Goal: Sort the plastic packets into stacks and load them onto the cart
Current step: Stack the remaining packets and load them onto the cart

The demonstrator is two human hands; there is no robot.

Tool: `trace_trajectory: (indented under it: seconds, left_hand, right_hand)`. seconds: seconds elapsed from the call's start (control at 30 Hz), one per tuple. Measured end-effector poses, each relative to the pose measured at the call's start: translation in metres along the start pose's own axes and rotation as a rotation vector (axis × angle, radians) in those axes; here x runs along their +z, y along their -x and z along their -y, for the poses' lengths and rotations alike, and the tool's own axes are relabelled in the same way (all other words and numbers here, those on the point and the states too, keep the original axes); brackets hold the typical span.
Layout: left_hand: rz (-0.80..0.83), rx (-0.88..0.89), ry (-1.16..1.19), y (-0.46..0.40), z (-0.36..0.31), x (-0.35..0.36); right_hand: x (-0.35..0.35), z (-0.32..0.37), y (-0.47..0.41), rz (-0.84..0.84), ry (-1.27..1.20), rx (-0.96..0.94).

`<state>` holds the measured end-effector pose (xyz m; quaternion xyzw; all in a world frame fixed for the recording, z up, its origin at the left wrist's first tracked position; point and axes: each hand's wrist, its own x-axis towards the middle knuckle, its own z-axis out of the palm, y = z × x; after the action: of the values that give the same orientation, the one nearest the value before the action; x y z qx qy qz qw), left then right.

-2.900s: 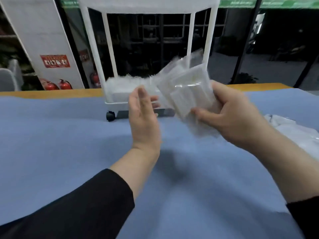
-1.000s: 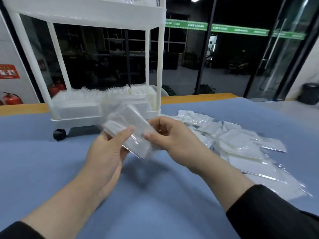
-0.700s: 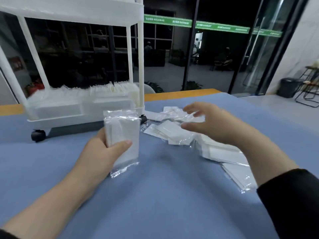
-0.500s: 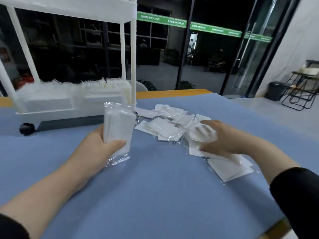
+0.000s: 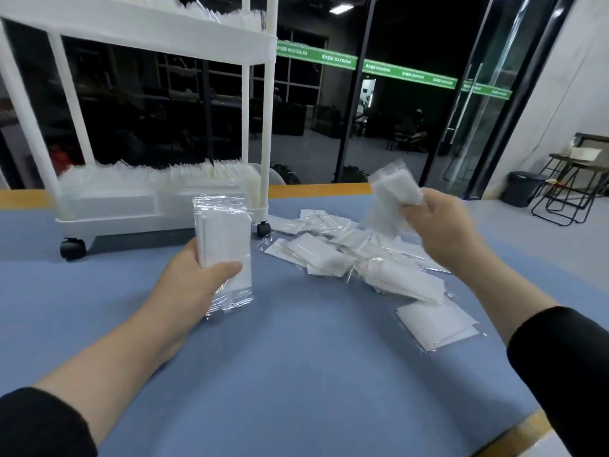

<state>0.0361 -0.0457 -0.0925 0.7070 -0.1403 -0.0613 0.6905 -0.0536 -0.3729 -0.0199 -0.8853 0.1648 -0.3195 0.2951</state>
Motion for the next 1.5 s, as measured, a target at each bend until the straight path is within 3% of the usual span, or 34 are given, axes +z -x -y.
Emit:
trace_trajectory:
  seconds: [0.07,0.17,0.23,0.37,0.5,0.73,0.93,1.07,1.13,1.33,1.5]
  left_hand:
    - [0.019,-0.008,0.059,0.002,-0.004,0.002]
    - [-0.003,-0.032,0.164,0.004,-0.006,0.006]
    - [-0.038,-0.055,0.221,0.004,-0.009,0.005]
    - [-0.048,-0.103,0.357,0.001,-0.013,-0.005]
    - [0.032,-0.14,0.366,-0.002,-0.01,-0.009]
    - [0.018,-0.169,0.591,-0.003,-0.007,-0.007]
    - [0.084,-0.133,0.454,0.001,-0.006,-0.002]
    - [0.158,-0.075,0.329,0.004,-0.003,0.005]
    - [0.161,-0.076,0.328,0.002,-0.003,0.003]
    - [0.136,-0.063,0.337,0.008,-0.006,0.006]
    - [0.023,-0.04,0.378,0.002,-0.011,-0.002]
  right_hand:
    - [0.003,0.03,0.006,0.009,-0.314,0.021]
    - [0.028,0.065,0.023,0.321,-0.631,0.041]
    - [0.054,0.083,0.033,0.449,-0.638,0.028]
    - [0.103,0.108,0.046,0.542,-0.597,-0.006]
    - [0.13,0.115,0.054,0.474,-0.664,-0.007]
    - [0.142,0.106,0.061,0.344,-0.812,0.218]
    - [0.145,0.109,0.068,0.343,-0.969,0.297]
    - [0.14,0.115,0.069,0.278,-0.983,0.205]
    - [0.136,0.117,0.067,0.252,-0.829,0.076]
    - [0.141,0.121,0.073,0.426,-0.477,-0.177]
    - [0.143,0.114,0.072,0.53,-0.664,-0.066]
